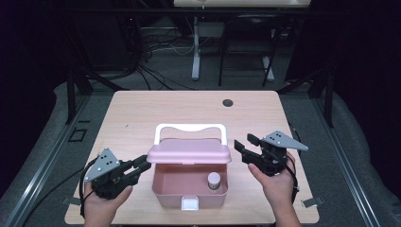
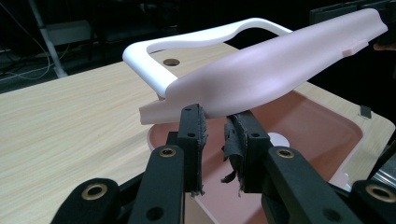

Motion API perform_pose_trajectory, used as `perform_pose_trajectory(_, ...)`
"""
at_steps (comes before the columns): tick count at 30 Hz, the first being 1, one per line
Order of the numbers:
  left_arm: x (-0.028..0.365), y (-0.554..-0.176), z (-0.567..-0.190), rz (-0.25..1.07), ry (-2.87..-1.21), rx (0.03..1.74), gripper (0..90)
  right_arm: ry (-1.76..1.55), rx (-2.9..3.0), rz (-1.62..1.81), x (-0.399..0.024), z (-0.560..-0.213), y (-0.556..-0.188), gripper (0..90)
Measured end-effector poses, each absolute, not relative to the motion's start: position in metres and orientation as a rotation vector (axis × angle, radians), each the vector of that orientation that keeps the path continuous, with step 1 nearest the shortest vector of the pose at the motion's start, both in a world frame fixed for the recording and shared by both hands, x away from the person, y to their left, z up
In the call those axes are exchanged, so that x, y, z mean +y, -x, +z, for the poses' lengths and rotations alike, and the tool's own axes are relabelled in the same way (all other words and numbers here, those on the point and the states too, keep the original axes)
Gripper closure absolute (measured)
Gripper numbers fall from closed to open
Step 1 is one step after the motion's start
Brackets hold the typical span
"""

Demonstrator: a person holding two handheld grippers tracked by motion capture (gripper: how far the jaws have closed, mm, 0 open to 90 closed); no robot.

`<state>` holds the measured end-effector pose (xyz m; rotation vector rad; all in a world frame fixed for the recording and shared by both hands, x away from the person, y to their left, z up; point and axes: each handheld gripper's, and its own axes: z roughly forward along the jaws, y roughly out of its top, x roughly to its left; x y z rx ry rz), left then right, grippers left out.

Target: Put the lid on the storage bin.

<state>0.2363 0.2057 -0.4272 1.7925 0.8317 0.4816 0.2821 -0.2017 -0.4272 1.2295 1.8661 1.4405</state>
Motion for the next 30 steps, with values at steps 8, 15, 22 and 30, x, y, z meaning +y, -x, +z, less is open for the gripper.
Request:
perform_pose_trajectory(8, 0.206, -0.232, -0.431, 0.478, -1.807, 0.831, 75.5, -1.232, 1.853, 1.447, -0.203, -0.427, -0.282, 44.2)
perform_pose_trajectory(15, 0.208, -0.229, -0.437, 0.459, -1.823, 0.828, 75.4, -1.226, 1.858, 1.429, -0.202, -0.428, -0.282, 44.1)
perform_pose_trajectory(22, 0.208, -0.224, -0.445, 0.444, -1.822, 0.831, 75.4, -1.228, 1.859, 1.422, -0.201, -0.429, -0.282, 44.0)
perform_pose_trajectory(30, 0.209, -0.221, -0.452, 0.428, -1.832, 0.835, 75.6, -1.217, 1.867, 1.398, -0.199, -0.43, -0.282, 43.7)
